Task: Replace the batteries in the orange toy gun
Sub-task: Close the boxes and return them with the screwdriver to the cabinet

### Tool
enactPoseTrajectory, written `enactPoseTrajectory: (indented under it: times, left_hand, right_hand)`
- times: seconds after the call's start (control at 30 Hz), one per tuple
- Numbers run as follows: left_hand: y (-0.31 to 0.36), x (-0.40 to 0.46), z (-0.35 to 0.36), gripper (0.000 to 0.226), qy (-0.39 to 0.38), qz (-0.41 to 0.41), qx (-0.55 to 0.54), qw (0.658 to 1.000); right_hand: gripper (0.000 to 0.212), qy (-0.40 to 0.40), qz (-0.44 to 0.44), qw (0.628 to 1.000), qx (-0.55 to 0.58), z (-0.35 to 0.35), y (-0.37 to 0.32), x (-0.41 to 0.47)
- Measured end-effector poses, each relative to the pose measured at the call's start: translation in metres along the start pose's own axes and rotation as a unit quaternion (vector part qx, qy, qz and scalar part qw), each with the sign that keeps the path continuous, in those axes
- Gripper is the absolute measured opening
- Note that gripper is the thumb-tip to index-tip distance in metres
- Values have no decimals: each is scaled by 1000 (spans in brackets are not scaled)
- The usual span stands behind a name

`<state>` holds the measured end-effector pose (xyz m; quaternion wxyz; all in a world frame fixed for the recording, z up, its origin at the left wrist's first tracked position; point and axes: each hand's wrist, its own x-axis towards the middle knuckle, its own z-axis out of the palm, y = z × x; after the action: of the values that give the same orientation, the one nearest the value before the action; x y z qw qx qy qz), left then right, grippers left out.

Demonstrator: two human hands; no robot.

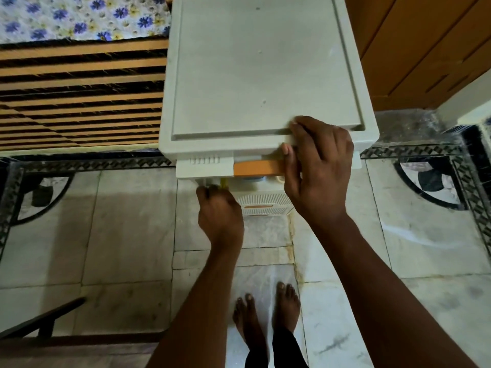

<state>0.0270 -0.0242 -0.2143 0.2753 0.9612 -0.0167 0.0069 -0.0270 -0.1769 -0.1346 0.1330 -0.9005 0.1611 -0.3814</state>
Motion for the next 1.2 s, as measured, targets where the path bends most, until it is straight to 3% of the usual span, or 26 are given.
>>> enactPoseTrajectory:
  times: [0.27, 0.43, 0.6, 0.7, 0.77, 0.9, 0.93, 1.0, 1.07, 1.2]
  left_hand:
    - [0, 59, 41, 40, -53, -45, -10, 998]
    - [-14, 68, 50, 37, -101, -15, 62, 993]
    - [-16, 52, 37, 23, -53, 56, 27, 997]
    - [-8, 34, 7, 17, -3, 26, -100, 995]
    - [-2, 22, -16, 16, -16, -46, -256, 966]
    - [11, 7, -63, 34, -76, -150, -587, 792]
    - [14, 7, -73, 38, -75, -171, -634, 750]
    - [21, 11, -87, 40, -65, -188, -683, 702]
    - [27, 14, -94, 31, -54, -187, -686, 701]
    - [35, 20, -96, 20, -22, -216, -615, 758]
  right_hand:
    - [36, -8, -8, 1000, -12, 2, 2, -4]
    - [38, -23, -7, 1000, -5, -1, 2, -4]
    - [30, -1, 26, 999, 46, -9, -1, -10]
    - [26, 35, 83, 994, 54, -17, -5, -20]
    - [28, 64, 145, 986, 54, -22, -10, -27]
    - [50, 112, 320, 937, 79, -27, -18, -30]
    - [55, 116, 361, 919, 105, -28, -18, -29]
    - [58, 123, 422, 884, 163, -31, -18, -26]
    - [53, 125, 472, 843, 227, -34, -19, -22]
    - [56, 115, 512, 804, 279, -36, -15, -18]
